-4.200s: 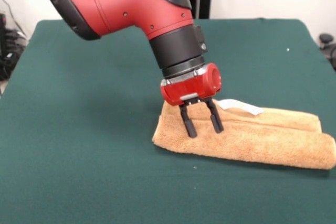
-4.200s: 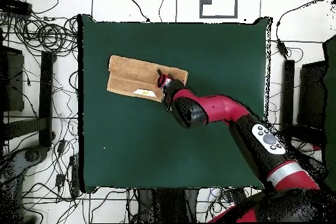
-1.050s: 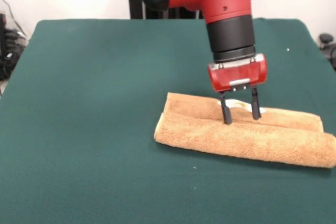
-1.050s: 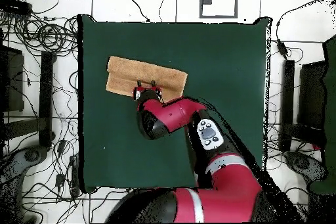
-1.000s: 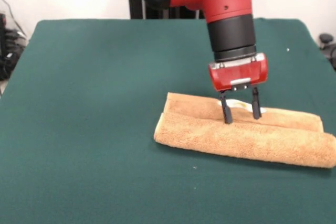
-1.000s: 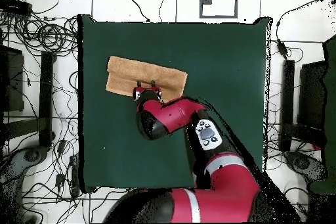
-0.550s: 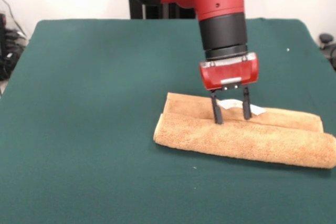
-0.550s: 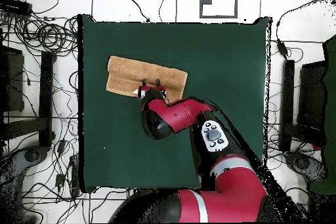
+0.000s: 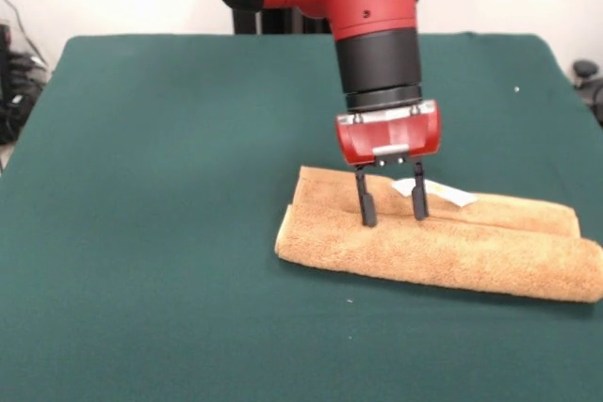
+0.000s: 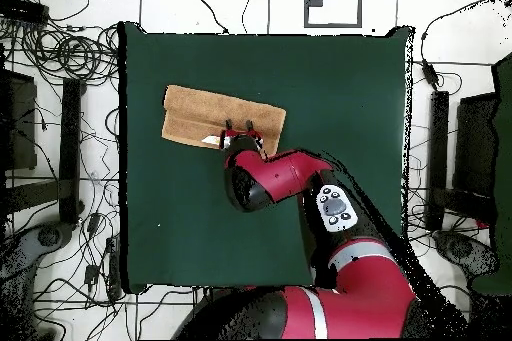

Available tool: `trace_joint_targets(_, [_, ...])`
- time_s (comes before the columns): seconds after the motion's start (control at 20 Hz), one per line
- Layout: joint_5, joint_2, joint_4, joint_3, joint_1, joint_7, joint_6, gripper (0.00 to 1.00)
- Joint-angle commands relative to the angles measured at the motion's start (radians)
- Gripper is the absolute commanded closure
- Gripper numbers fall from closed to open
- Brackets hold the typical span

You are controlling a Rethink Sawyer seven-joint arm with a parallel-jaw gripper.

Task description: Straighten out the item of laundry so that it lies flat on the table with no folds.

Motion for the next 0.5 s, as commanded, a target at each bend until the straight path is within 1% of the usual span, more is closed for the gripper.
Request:
trace_joint_targets(0.05, [-0.011,0.089,-0.034,0.046,0.011,0.048,-0.012,0.00])
trace_joint_targets(0.5, [-0.024,0.083,-0.030,0.069,-0.007,0.036,0.004,0.00])
